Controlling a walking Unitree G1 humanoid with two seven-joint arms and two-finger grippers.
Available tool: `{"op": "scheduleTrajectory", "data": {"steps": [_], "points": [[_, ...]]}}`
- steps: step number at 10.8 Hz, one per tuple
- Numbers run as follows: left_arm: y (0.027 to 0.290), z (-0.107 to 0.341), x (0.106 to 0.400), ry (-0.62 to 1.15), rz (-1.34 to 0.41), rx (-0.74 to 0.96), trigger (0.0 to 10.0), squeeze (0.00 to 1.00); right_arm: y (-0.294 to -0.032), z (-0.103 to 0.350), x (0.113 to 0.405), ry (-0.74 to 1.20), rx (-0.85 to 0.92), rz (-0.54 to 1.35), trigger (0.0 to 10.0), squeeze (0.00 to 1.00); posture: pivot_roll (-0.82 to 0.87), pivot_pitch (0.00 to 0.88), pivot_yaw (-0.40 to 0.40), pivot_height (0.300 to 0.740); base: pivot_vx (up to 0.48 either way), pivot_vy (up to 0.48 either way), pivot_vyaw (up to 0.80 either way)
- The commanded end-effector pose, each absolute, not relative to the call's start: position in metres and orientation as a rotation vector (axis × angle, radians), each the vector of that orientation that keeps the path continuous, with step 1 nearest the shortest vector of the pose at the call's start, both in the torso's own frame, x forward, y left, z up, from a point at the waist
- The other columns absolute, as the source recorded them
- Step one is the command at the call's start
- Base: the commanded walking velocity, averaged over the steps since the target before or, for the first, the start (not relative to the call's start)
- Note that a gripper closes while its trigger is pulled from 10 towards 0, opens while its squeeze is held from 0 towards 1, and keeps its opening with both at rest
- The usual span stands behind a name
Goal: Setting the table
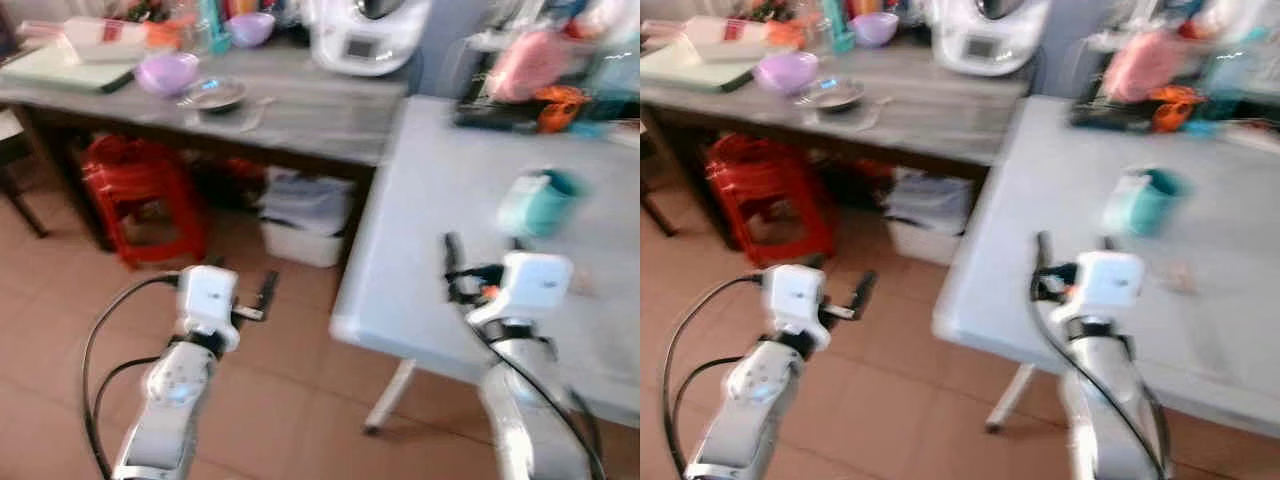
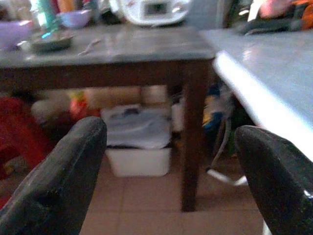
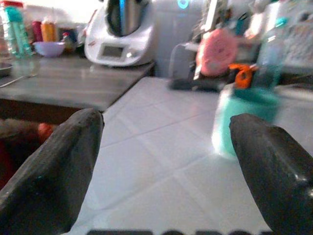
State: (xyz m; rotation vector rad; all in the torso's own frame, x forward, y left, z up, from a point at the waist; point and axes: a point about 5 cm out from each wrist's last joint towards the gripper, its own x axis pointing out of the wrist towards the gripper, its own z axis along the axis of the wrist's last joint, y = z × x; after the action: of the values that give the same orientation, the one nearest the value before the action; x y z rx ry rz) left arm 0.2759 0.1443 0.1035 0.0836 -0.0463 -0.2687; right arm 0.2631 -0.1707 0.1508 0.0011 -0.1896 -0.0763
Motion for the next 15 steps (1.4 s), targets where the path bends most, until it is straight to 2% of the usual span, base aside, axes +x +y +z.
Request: {"op": "scheduleTrajectory", "data": {"steps": [1,7,13,14,15], "points": [[0.154,0.104,0.277,-0.039,-0.252,0.098,10.0,0.00,-0.165,0.152,0.264,-0.193,0.020,-0.068,10.0,0.00,0.07,0.066,-0.012,0.740,0.000,-0.480,0.00],[0.151,0.104,0.277,-0.039,-0.270,0.104,10.0,0.00,-0.165,0.152,0.268,-0.196,0.016,-0.070,10.0,0.00,0.08,0.063,-0.009,0.740,0.000,-0.465,0.00],[0.146,0.101,0.276,-0.025,-0.311,0.092,10.0,0.00,-0.165,0.151,0.275,-0.178,0.006,-0.070,10.0,0.00,0.07,0.072,-0.008,0.740,0.000,0.000,0.00],[0.143,0.099,0.275,-0.020,-0.361,0.080,10.0,0.00,-0.164,0.148,0.279,-0.145,-0.001,-0.067,10.0,0.00,0.07,0.073,-0.011,0.740,0.000,0.000,0.00],[0.135,0.095,0.268,-0.015,-0.503,0.090,10.0,0.00,-0.160,0.140,0.286,-0.081,0.014,-0.052,10.0,0.00,0.07,0.073,-0.017,0.740,0.000,0.000,0.00]]}}
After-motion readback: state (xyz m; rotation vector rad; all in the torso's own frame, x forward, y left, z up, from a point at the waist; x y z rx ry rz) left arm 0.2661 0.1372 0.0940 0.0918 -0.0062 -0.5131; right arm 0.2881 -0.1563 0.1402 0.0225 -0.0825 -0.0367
